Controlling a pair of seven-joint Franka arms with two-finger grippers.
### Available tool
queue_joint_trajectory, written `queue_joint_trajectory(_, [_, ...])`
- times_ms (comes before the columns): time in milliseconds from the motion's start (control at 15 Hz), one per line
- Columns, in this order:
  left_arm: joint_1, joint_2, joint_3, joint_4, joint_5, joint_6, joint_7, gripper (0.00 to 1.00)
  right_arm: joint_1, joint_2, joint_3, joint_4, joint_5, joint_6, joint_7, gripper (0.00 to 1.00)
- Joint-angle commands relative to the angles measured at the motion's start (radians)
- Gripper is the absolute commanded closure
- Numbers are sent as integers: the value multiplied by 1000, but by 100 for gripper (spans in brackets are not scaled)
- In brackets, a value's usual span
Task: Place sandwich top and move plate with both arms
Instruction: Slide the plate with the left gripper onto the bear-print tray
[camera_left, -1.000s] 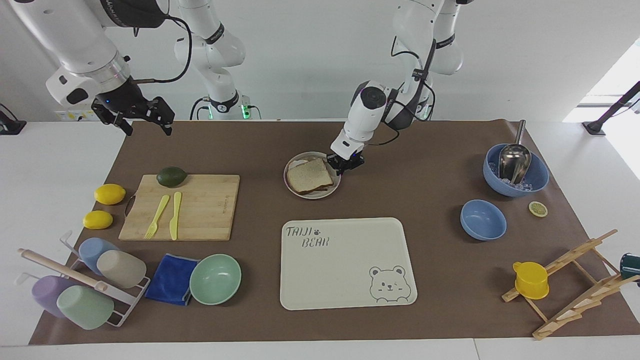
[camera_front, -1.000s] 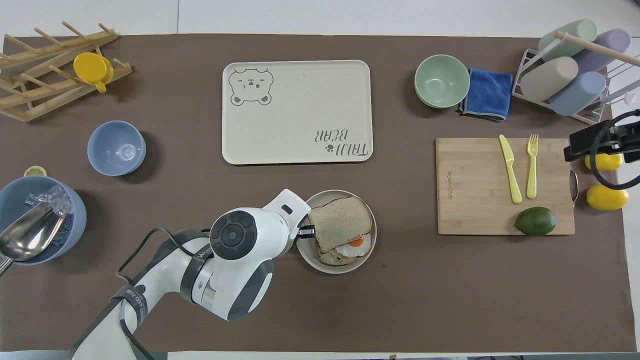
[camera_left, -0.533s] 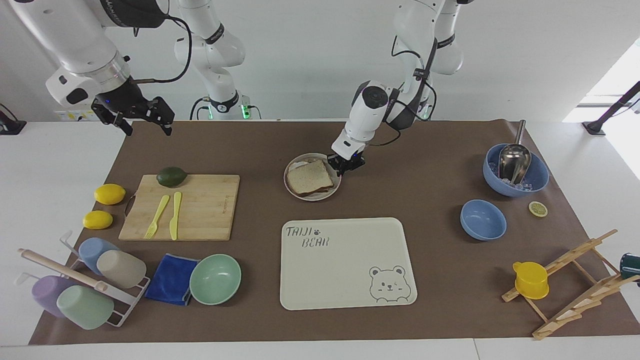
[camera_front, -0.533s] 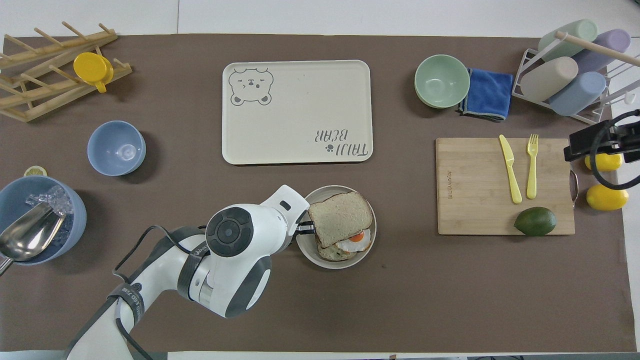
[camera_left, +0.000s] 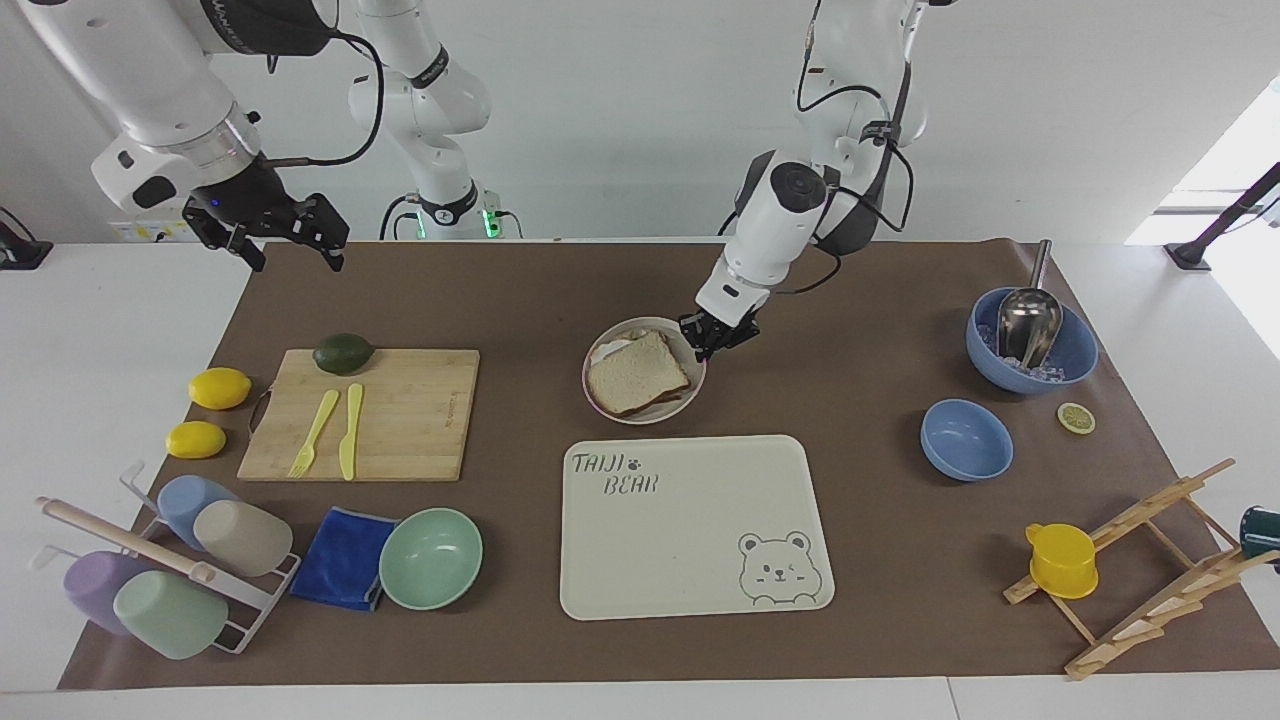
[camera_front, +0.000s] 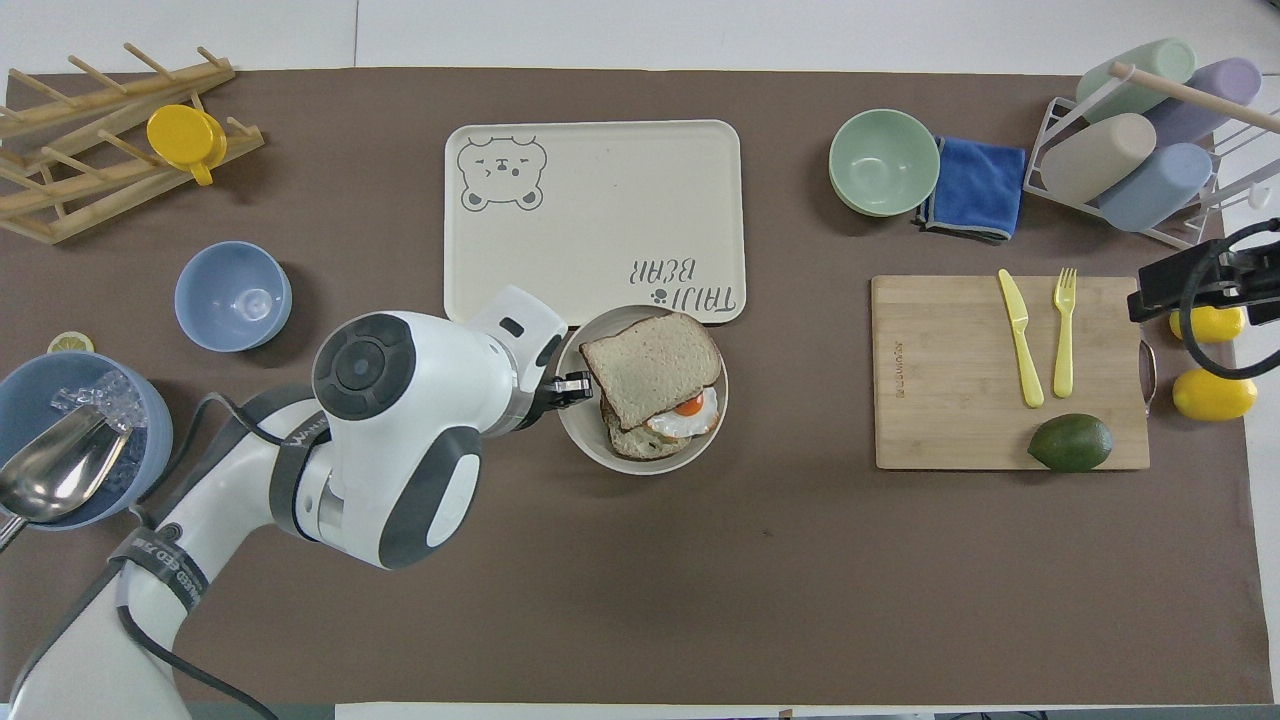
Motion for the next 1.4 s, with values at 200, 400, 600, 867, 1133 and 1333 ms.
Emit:
queue_joint_trajectory(200, [95, 142, -3, 223, -32, -59, 33, 100, -6, -11, 7, -8, -12, 16, 12, 0])
queue_joint_trajectory(400, [118, 255, -2, 359, -32, -63, 33, 100, -6, -11, 8, -8, -14, 16, 12, 0])
queue_joint_trajectory(600, [138, 360, -2, 455, -30, -69, 33, 100, -6, -11, 8, -6, -14, 16, 12, 0])
queue_joint_trajectory(867, [149, 437, -3, 492, -30, -23, 45, 100, -5, -10, 8, -6, -14, 36, 11, 0])
queue_joint_trajectory(1133, [144, 443, -3, 467, -32, 56, 70, 100, -6, -10, 8, -6, -14, 36, 11, 0])
queue_joint_trajectory(1333, [146, 443, -2, 467, -30, 63, 73, 100, -6, -10, 8, -6, -14, 36, 11, 0])
